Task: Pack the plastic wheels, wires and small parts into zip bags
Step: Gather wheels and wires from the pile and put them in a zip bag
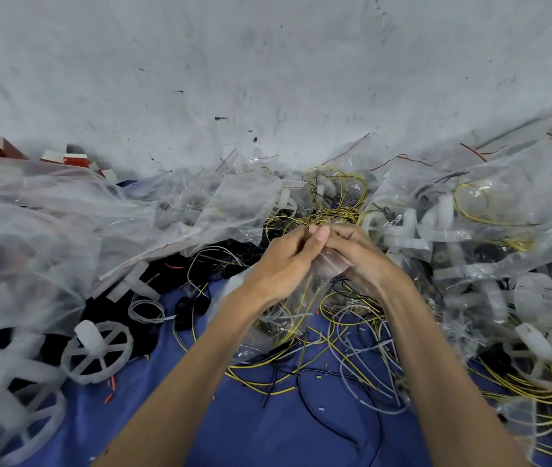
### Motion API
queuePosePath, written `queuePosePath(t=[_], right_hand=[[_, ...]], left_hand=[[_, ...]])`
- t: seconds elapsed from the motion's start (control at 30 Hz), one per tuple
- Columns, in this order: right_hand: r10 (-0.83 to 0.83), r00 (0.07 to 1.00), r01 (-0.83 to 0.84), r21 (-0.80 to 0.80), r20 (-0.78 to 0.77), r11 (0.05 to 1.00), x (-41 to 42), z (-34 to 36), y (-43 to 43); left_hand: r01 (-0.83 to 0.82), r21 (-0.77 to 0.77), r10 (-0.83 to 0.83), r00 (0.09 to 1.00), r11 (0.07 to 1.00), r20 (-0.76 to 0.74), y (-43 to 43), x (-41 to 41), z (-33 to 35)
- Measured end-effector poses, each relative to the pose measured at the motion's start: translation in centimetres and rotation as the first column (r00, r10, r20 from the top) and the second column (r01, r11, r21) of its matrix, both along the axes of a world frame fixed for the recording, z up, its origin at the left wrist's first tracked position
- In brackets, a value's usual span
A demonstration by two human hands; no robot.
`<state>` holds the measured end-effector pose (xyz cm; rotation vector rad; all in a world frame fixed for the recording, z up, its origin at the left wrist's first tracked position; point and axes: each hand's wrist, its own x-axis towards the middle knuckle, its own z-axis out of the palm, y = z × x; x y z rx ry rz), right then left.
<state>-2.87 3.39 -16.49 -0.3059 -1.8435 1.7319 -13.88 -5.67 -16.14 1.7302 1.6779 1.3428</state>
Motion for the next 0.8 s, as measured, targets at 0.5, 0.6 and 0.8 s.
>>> queuePosePath(t=[0.5,0.6,0.8], right_hand=[[0.043,0.988,-0.077,-0.23,-0.148,0.97,-0.9,0.2,-1.3],[0.058,0.975,-0.129,-0.332,-0.215,0.934,-1.2,0.0,-1.7],[0.071,0.991,-0.054,-0.142,0.116,0.988,-0.3,0.9,-1.0]], left_hand=[[-0.109,0.2,0.068,0.977,0.974,0.201,0.2,-0.4,-0.5],[-0.176,0.221,0.145,0.978,0.959,0.149,0.4,-0.3,-0.8],[-0.149,0.168,0.193,0.937,0.975,-0.292,0.1,-1.3,-0.7]])
